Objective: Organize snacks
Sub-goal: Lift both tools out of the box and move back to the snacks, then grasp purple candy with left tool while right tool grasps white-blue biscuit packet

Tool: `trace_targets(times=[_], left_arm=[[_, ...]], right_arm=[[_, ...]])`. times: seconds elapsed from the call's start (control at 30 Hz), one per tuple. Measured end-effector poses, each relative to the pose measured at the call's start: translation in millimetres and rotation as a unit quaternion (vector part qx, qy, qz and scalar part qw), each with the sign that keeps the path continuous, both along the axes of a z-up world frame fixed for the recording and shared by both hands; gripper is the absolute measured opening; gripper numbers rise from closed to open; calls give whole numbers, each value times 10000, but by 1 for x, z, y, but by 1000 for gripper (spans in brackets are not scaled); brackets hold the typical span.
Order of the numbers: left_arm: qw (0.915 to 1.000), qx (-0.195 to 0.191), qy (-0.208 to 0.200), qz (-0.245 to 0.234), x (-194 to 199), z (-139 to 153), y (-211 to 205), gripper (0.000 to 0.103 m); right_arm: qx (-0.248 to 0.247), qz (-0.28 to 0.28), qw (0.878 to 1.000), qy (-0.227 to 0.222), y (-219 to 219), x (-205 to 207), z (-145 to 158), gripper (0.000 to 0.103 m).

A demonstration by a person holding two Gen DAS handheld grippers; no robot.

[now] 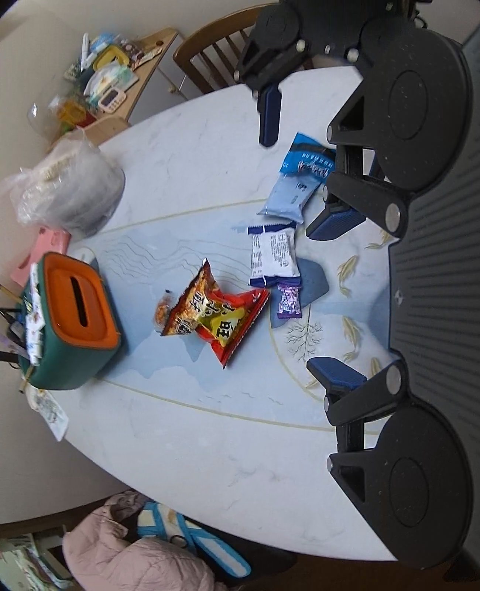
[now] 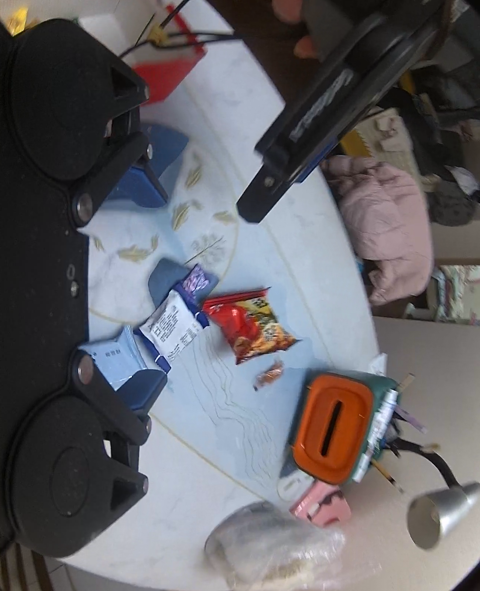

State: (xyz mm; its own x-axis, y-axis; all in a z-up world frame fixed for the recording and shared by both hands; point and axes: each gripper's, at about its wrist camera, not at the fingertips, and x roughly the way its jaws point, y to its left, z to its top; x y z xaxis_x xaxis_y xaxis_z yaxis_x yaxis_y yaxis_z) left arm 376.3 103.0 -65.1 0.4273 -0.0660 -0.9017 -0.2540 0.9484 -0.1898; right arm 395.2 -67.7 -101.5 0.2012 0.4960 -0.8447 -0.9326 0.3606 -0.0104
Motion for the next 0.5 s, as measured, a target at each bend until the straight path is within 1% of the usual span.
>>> trace_targets(times=[0.13, 0.27, 0.4, 0.5], left_arm=[[9996, -140, 132, 204, 13, -16, 11, 69], [9984, -331, 210, 408, 19, -32, 24, 69], [9972, -407, 338, 532, 24, -49, 31, 69], [9966, -471, 409, 534, 27, -58, 33, 69]], right_arm=[[-293, 242, 9992, 156, 17, 25, -35, 93], [-541, 503, 9971, 161, 35, 41, -66, 89], [-691, 803, 9944, 64, 48, 52, -88, 85], [-767, 1006, 9919, 87, 55, 59, -100, 84]])
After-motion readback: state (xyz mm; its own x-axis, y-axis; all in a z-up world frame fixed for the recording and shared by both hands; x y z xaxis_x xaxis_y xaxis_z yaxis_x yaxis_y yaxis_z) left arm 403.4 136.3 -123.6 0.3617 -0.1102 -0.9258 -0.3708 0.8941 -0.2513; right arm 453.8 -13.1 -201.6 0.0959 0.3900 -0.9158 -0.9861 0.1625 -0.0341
